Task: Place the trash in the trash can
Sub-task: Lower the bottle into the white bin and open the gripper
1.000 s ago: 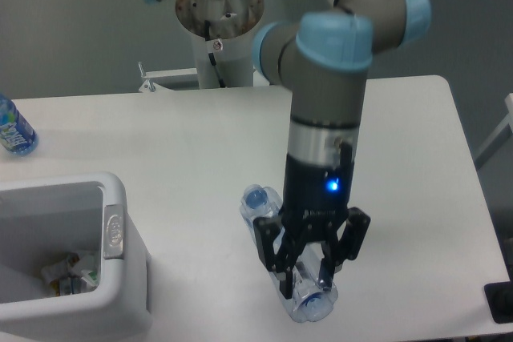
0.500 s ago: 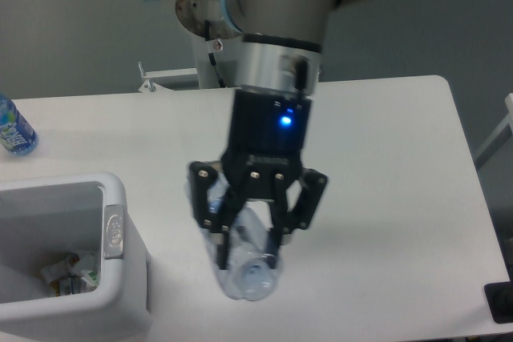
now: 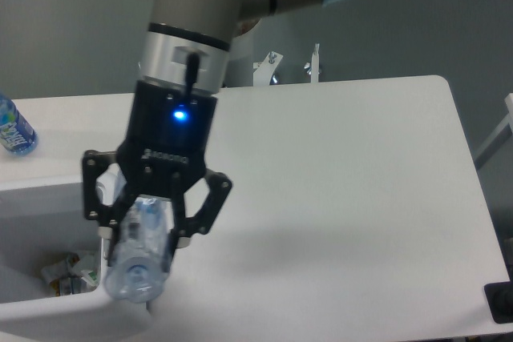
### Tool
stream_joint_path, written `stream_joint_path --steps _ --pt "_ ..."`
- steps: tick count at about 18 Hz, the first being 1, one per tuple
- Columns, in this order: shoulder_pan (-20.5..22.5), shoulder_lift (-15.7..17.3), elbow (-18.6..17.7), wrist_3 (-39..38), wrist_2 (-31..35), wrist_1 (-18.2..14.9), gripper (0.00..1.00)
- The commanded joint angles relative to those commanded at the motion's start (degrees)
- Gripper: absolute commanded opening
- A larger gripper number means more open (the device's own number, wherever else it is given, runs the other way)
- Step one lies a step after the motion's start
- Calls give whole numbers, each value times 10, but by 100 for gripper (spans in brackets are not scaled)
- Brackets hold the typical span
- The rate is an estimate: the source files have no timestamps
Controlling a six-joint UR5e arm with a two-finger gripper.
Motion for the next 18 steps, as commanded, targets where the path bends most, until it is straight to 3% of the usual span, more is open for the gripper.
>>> stream_joint_path --steps 2,9,13,14,16,17,18 --pt "-10 -6 0 0 1 15 56" --pt "-40 -8 -2 0 1 17 56" --pt "-56 -25 -1 1 1 18 57" --pt "-60 -27 -2 1 0 18 63" --pt "-63 -32 -1 2 0 18 91" --pt "-64 -32 0 2 0 19 100" --pt "-64 -31 0 1 0 19 100"
